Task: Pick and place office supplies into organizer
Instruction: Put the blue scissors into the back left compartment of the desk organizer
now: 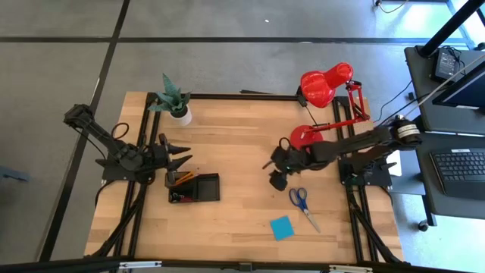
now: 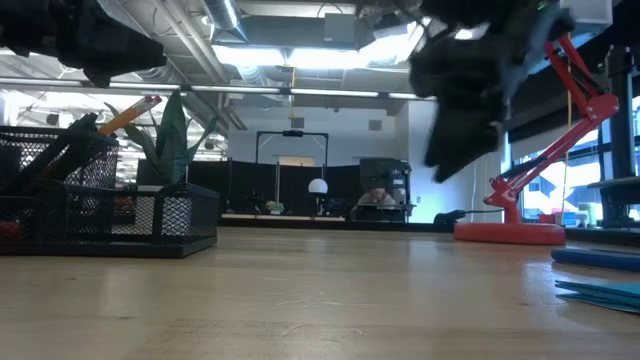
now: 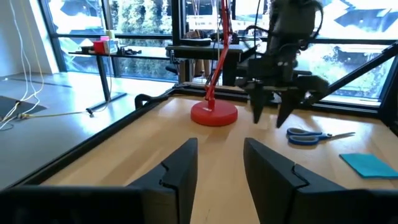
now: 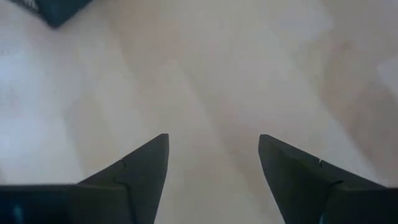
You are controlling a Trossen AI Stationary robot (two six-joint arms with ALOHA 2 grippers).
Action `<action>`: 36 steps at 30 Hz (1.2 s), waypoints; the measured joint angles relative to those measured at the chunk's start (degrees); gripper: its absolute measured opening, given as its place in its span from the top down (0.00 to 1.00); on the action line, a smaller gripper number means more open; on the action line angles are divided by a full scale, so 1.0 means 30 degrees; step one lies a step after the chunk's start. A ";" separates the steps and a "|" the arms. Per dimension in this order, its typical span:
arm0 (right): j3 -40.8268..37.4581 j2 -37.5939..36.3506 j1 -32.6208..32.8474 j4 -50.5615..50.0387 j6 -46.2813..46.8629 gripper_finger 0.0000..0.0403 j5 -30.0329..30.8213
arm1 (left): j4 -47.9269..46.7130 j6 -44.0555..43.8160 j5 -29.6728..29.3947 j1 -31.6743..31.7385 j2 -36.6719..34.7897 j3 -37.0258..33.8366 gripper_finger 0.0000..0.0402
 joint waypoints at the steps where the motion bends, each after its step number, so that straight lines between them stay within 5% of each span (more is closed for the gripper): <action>1: 0.0000 -0.0268 0.0358 -0.0606 0.0662 0.38 0.0016 | 0.0000 0.0000 0.0000 0.0001 -0.0002 0.0000 0.70; 15: 0.0000 -0.0920 0.5433 -0.6192 1.2141 0.38 0.0232 | -0.0146 0.0495 0.0178 0.0001 0.0000 0.0000 0.71; 36: 0.0000 0.2205 0.7617 -0.5804 1.6831 0.38 0.0185 | -0.1217 0.0492 0.1919 0.0002 0.0029 -0.0007 0.71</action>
